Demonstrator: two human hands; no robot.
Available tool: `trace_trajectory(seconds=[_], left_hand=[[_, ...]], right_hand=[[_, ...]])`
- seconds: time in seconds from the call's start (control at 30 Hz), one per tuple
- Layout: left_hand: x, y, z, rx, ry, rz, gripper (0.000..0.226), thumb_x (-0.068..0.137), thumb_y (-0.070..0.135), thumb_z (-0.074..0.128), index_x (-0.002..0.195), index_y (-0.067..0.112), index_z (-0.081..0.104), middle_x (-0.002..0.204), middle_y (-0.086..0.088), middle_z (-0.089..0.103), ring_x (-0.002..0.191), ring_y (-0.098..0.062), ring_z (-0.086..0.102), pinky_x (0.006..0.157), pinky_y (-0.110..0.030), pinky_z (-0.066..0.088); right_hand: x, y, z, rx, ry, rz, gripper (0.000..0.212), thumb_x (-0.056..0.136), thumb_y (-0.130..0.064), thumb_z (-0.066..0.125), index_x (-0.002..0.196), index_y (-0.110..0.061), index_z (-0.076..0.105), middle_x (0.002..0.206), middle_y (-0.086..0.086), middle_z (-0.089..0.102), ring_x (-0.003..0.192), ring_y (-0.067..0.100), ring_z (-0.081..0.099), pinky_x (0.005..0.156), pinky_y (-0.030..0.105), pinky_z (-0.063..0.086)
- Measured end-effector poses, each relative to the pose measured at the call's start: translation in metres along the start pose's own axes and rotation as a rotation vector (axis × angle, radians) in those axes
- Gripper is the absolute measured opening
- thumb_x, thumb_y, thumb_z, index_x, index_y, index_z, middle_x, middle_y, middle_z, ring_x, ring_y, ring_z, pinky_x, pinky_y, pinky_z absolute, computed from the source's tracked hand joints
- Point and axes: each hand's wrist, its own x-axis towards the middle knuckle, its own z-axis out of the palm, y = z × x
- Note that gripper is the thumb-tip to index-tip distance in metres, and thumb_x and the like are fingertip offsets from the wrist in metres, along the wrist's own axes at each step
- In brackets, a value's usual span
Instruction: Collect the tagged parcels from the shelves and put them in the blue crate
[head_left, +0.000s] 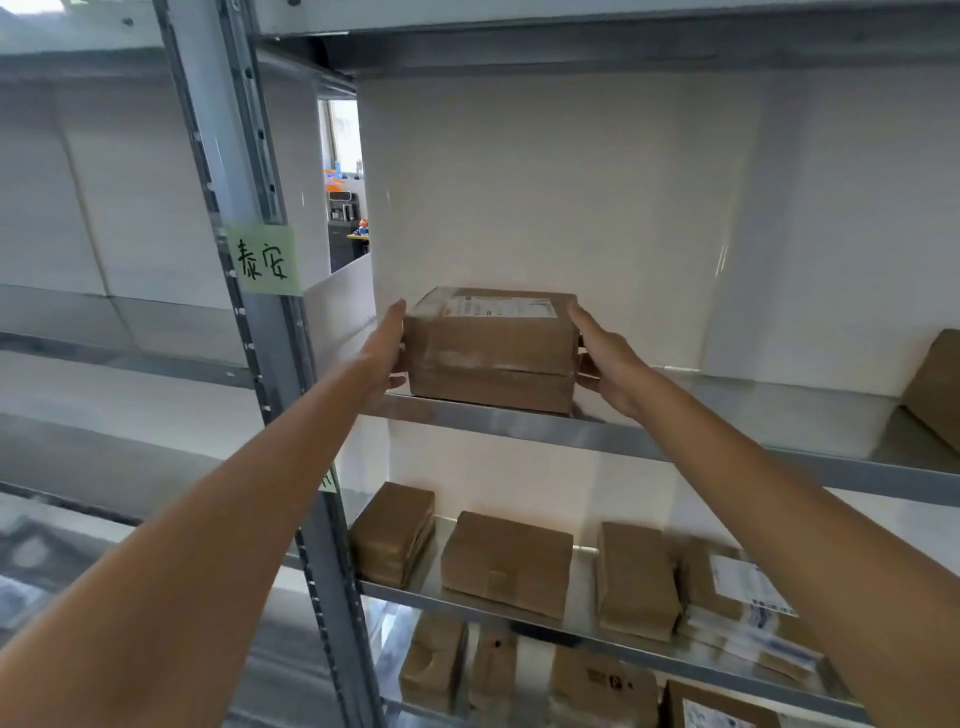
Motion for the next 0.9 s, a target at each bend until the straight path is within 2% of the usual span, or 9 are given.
trace_trajectory(seconds=[0.13, 0.2, 0.27, 0.33, 0.4, 0.47, 0.67, 0.77, 0.9], left_hand=[[-0.015, -0.011, 0.010, -0.096, 0.073, 0.077, 0.064, 0.099, 0.058, 0.020, 0.134, 0.014, 0.049, 0.124, -0.005, 0.059, 0.114, -0.024, 0.056, 0.106, -0.041, 0.042], [-0.019, -0.024, 0.015, -0.146, 0.239, 0.189, 0.049, 0.100, 0.053, 0.024, 0.111, 0.022, 0.060, 0.109, -0.001, 0.063, 0.108, -0.023, 0.059, 0.102, -0.042, 0.046], [-0.027, -0.047, 0.021, -0.209, 0.508, 0.297, 0.031, 0.101, 0.038, 0.031, 0.092, 0.023, 0.057, 0.090, 0.005, 0.060, 0.090, -0.014, 0.058, 0.088, -0.027, 0.048], [-0.042, -0.076, 0.029, -0.155, 0.714, 0.360, 0.022, 0.101, 0.021, 0.034, 0.091, 0.012, 0.050, 0.078, 0.004, 0.052, 0.071, -0.007, 0.048, 0.064, -0.010, 0.040], [-0.048, -0.119, 0.031, -0.061, 0.736, 0.328, 0.017, 0.100, 0.015, 0.036, 0.090, 0.008, 0.047, 0.073, 0.004, 0.048, 0.065, -0.005, 0.042, 0.058, -0.014, 0.035], [-0.049, -0.159, 0.029, -0.025, 0.659, 0.209, 0.017, 0.099, 0.017, 0.036, 0.095, 0.010, 0.051, 0.082, 0.002, 0.053, 0.073, -0.007, 0.048, 0.066, -0.019, 0.037], [-0.020, -0.213, 0.007, 0.221, 0.372, -0.014, 0.033, 0.100, 0.027, 0.038, 0.126, 0.012, 0.051, 0.113, -0.003, 0.054, 0.101, -0.017, 0.050, 0.085, -0.030, 0.041], [0.013, -0.225, -0.008, 0.321, 0.263, -0.085, 0.041, 0.099, 0.037, 0.039, 0.135, 0.018, 0.049, 0.135, -0.008, 0.048, 0.119, -0.026, 0.049, 0.106, -0.042, 0.039], [0.053, -0.236, -0.022, 0.369, 0.179, -0.183, 0.049, 0.099, 0.045, 0.037, 0.142, 0.023, 0.042, 0.150, -0.003, 0.038, 0.134, -0.028, 0.038, 0.114, -0.044, 0.029]], right_hand=[[0.002, 0.008, 0.012, -0.020, 0.186, -0.044, 0.066, 0.087, -0.070, 0.043, 0.108, -0.012, 0.065, 0.115, 0.008, 0.067, 0.106, 0.026, 0.063, 0.091, 0.036, 0.052], [-0.010, 0.018, 0.021, -0.171, 0.387, -0.178, 0.057, 0.096, -0.060, 0.036, 0.096, -0.011, 0.065, 0.110, 0.012, 0.064, 0.108, 0.030, 0.061, 0.093, 0.033, 0.045], [-0.035, 0.035, 0.036, -0.260, 0.560, -0.403, 0.050, 0.102, -0.043, 0.036, 0.123, -0.003, 0.057, 0.126, 0.014, 0.057, 0.119, 0.027, 0.053, 0.094, 0.026, 0.038], [-0.063, 0.056, 0.055, -0.357, 0.656, -0.678, 0.047, 0.102, -0.035, 0.038, 0.135, -0.003, 0.046, 0.134, 0.013, 0.051, 0.124, 0.023, 0.047, 0.098, 0.020, 0.036], [-0.079, 0.087, 0.070, -0.445, 0.659, -0.852, 0.042, 0.100, -0.030, 0.044, 0.132, -0.003, 0.049, 0.131, 0.014, 0.053, 0.121, 0.023, 0.049, 0.101, 0.024, 0.038], [-0.087, 0.121, 0.083, -0.498, 0.617, -0.900, 0.035, 0.098, -0.024, 0.049, 0.126, -0.003, 0.053, 0.124, 0.014, 0.056, 0.115, 0.024, 0.051, 0.100, 0.030, 0.041], [-0.083, 0.211, 0.116, -0.562, 0.276, -0.540, 0.035, 0.100, -0.034, 0.045, 0.127, -0.012, 0.051, 0.127, 0.004, 0.053, 0.111, 0.016, 0.054, 0.093, 0.030, 0.052], [-0.064, 0.237, 0.139, -0.556, 0.139, -0.315, 0.040, 0.104, -0.036, 0.038, 0.138, -0.015, 0.044, 0.136, 0.002, 0.049, 0.123, 0.015, 0.048, 0.101, 0.022, 0.040], [-0.033, 0.253, 0.186, -0.403, 0.083, -0.087, 0.044, 0.106, -0.034, 0.031, 0.142, -0.013, 0.043, 0.144, 0.004, 0.048, 0.135, 0.017, 0.042, 0.106, 0.021, 0.029]])
